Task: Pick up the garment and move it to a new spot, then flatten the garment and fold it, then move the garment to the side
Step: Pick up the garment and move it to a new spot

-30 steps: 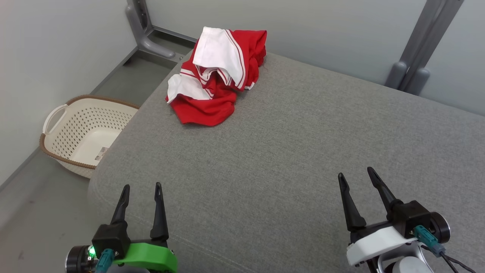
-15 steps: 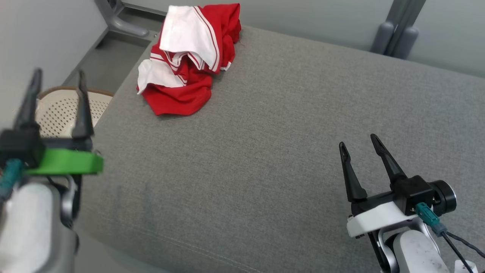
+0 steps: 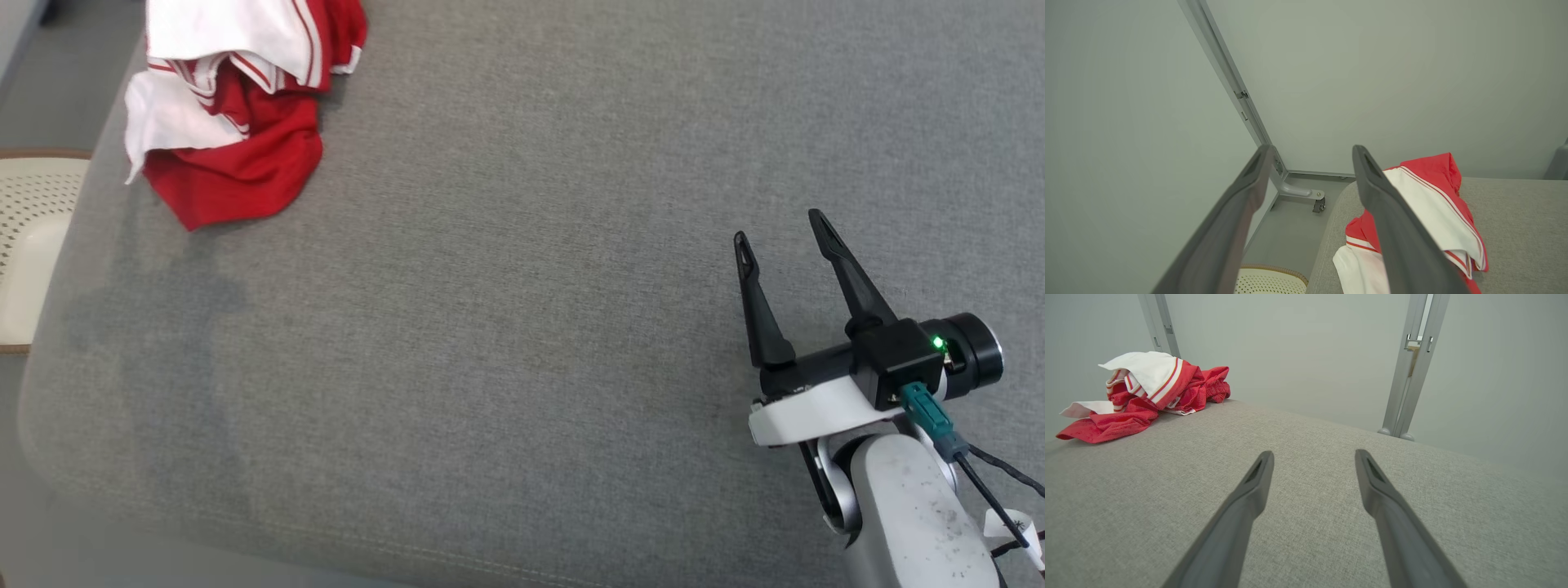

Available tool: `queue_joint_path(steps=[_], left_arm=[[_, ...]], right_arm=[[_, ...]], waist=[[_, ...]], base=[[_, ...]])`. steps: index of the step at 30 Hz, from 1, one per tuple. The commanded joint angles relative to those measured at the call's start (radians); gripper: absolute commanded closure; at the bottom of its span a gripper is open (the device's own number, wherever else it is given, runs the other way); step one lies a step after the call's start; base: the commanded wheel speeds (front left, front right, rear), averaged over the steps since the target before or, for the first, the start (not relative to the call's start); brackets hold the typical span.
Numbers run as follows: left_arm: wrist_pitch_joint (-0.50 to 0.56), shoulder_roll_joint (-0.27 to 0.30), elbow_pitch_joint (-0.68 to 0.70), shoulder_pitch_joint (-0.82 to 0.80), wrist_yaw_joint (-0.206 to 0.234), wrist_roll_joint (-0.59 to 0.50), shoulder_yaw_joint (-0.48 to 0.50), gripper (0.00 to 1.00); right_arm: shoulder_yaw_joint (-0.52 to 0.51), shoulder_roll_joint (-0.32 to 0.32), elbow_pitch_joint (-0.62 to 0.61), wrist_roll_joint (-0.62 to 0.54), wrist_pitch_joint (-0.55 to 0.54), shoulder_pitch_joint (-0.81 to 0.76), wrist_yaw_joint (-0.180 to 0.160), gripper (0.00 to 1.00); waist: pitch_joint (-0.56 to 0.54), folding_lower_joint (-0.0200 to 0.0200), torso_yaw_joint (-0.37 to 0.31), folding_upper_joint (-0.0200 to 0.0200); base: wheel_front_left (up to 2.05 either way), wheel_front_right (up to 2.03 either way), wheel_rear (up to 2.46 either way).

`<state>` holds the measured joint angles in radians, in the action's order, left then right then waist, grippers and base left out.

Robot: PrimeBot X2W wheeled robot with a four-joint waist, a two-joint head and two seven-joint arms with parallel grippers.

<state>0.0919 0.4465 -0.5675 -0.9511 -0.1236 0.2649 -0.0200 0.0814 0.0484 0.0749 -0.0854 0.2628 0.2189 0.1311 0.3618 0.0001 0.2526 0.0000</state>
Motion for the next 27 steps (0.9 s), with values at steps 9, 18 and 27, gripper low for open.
queue_joint_path(steps=[9, 18, 27], left_arm=[[0.121, -0.021, -0.211, -0.047, -0.006, 0.129, -0.019, 0.0], [0.111, -0.021, -0.24, -0.037, -0.007, 0.262, -0.055, 0.0], [0.051, 0.0, -0.238, -0.069, -0.007, 0.328, -0.092, 0.0]], right_arm=[[-0.019, 0.003, -0.07, -0.082, 0.003, 0.037, -0.001, 0.0], [-0.013, 0.003, -0.112, -0.084, 0.003, 0.03, -0.001, 0.0], [0.001, 0.003, -0.109, -0.066, 0.003, 0.019, -0.001, 0.0]], waist=[[0.189, -0.0001, -0.126, 0.0], [0.196, -0.0001, -0.136, 0.0], [0.19, -0.0001, -0.15, 0.0]], base=[[0.0, 0.0, 0.0], [0.0, 0.0, 0.0], [0.0, 0.0, 0.0]])
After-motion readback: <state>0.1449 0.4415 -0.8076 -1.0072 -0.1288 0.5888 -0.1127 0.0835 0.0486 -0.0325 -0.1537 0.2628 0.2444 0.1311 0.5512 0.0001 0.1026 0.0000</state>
